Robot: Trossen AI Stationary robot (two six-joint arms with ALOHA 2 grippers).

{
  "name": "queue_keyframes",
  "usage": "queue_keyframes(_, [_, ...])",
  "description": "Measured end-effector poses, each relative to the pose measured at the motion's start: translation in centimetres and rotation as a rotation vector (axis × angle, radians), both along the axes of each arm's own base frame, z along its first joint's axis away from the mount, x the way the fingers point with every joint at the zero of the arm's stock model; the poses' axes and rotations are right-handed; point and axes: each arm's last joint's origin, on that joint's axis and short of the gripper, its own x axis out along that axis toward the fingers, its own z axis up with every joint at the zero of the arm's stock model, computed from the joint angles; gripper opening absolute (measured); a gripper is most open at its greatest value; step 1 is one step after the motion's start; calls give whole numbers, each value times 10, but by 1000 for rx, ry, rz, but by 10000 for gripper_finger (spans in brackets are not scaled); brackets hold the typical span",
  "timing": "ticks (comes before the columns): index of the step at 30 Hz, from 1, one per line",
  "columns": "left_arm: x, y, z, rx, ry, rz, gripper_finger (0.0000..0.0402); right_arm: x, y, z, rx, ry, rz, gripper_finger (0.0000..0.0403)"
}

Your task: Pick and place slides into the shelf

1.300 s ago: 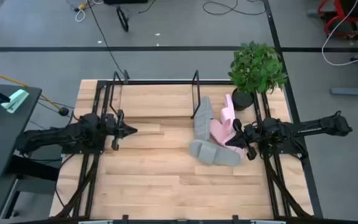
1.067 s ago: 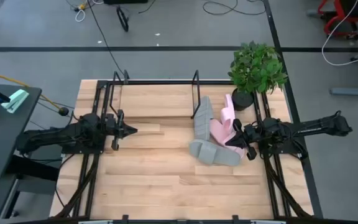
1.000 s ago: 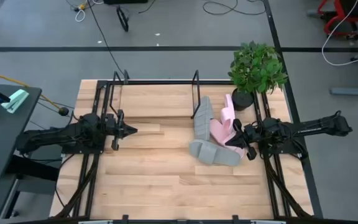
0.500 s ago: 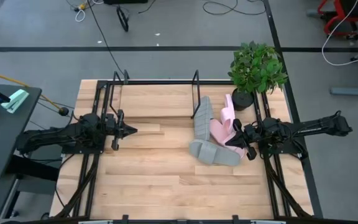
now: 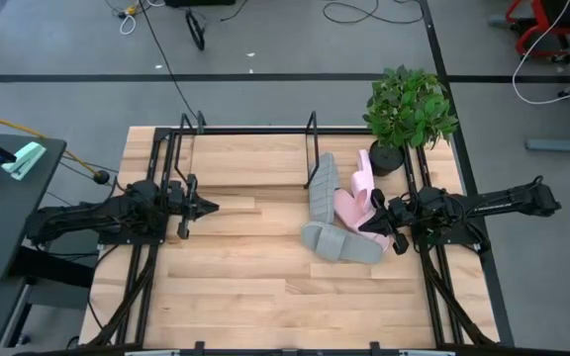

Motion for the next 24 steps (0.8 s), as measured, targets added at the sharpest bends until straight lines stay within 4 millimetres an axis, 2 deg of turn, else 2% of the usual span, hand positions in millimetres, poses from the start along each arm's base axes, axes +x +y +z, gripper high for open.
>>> queue_keyframes(9, [0, 0, 0, 0, 0, 0, 21, 0, 0, 0, 0, 0, 0, 12])
queue_keyframes(24, [0, 0, 0, 0, 0, 0, 33, 0, 0, 0, 0, -1, 0, 12])
